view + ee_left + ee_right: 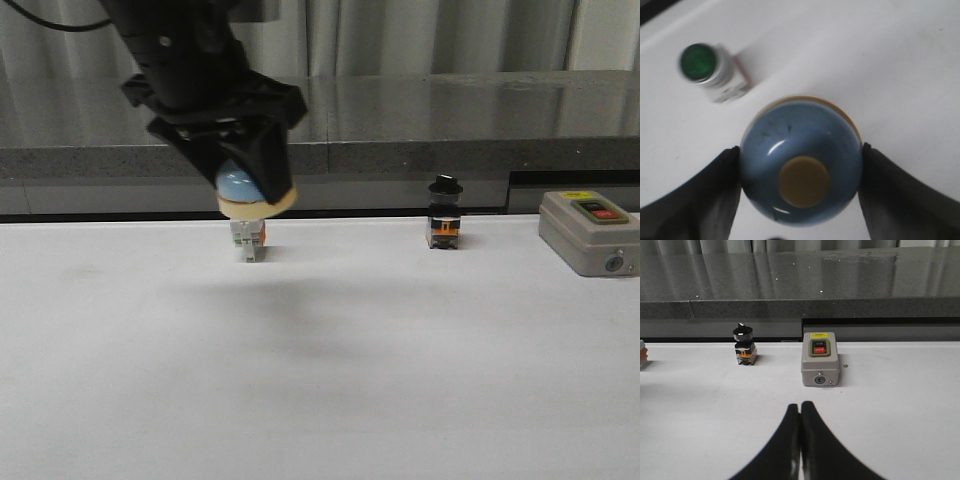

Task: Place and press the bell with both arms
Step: 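Lift the bell with the left gripper and carry it toward table center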

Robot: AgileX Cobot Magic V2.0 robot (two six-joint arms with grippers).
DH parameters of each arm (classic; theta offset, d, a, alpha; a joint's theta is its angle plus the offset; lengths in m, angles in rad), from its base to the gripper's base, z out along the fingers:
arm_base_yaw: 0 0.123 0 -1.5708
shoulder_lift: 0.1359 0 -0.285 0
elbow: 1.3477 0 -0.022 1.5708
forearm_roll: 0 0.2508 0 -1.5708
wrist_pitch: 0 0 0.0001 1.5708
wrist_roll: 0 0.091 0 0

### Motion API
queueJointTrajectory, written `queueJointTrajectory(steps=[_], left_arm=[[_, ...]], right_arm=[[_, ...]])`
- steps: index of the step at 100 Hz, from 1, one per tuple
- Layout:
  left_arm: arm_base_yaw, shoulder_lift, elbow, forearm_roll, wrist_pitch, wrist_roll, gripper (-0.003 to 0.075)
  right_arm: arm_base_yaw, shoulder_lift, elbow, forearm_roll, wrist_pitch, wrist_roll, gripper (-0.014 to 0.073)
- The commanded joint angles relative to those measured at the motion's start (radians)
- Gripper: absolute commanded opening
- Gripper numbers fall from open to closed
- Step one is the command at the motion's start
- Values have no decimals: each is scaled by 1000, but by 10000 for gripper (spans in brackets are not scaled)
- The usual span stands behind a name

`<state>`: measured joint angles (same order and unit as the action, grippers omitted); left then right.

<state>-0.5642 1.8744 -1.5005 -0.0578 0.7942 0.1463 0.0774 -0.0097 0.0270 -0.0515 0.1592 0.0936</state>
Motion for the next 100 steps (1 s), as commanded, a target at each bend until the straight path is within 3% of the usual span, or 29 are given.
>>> queueJointTrajectory(steps=[1,26,72,82,100], left_arm=[[-50,-6,-59,-13,-48,16,218],[-124,129,-151,-13,-58,18,218],[-124,229,-165,-13,-45,18,231],[-124,229,-165,-13,-31,18,300],[-124,229,-165,-13,-17,20,555]], right_arm=[[-7,-19,-14,-1,-87,-1,-60],[-7,-19,-14,-1,-87,-1,-60],[-7,-19,-14,-1,-87,-1,-60],[-7,-19,-14,-1,-87,-1,-60],[-7,-19,-14,-1,-87,-1,-60]])
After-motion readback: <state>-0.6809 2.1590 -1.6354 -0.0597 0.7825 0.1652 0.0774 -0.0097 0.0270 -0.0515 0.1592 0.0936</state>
